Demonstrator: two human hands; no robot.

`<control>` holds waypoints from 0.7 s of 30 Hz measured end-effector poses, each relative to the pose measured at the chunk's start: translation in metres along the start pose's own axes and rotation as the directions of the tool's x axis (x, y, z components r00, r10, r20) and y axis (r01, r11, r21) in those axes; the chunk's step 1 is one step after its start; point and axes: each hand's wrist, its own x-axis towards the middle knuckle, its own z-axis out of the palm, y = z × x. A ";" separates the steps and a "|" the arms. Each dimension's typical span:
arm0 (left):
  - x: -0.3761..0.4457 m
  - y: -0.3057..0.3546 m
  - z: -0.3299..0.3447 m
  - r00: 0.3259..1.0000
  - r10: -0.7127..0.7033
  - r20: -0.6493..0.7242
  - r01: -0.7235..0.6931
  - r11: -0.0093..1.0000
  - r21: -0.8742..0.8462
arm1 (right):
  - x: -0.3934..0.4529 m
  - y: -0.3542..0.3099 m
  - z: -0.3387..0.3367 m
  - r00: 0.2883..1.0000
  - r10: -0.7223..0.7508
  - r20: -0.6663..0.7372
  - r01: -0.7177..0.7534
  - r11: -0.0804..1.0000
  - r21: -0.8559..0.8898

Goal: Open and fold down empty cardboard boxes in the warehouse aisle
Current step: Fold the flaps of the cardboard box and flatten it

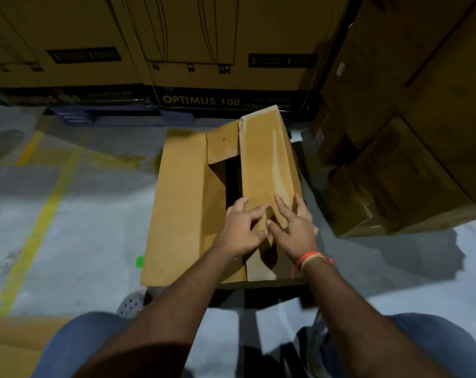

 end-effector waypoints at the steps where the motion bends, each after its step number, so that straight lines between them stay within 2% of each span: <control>1: -0.002 -0.002 0.002 0.999 -0.033 -0.021 0.034 0.999 0.039 | -0.001 0.003 -0.003 1.000 0.014 0.018 -0.013 0.996 -0.086; 7: -0.011 -0.019 0.002 0.960 -0.199 -0.195 0.240 0.946 0.218 | -0.006 0.001 0.004 0.999 0.005 0.037 0.012 0.892 -0.451; 12: -0.011 -0.036 -0.003 0.882 -0.325 -0.341 0.411 0.884 0.223 | 0.000 0.010 0.007 0.986 0.121 0.111 -0.048 0.859 -0.510; 15: -0.008 -0.050 -0.002 0.850 -0.411 -0.330 0.479 0.864 0.155 | 0.007 0.021 0.004 0.972 0.210 0.104 -0.117 0.820 -0.560; 17: -0.006 -0.056 0.000 0.833 -0.473 -0.287 0.521 0.845 0.119 | 0.011 0.030 0.003 0.928 0.339 0.158 -0.200 0.807 -0.555; 19: -0.006 -0.058 0.004 0.851 -0.484 -0.204 0.510 0.855 0.096 | 0.006 0.041 0.007 0.860 0.439 0.259 -0.282 0.833 -0.477; 21: -0.003 -0.057 0.010 0.871 -0.470 -0.146 0.484 0.871 0.085 | 0.000 0.050 0.016 0.824 0.457 0.335 -0.287 0.846 -0.450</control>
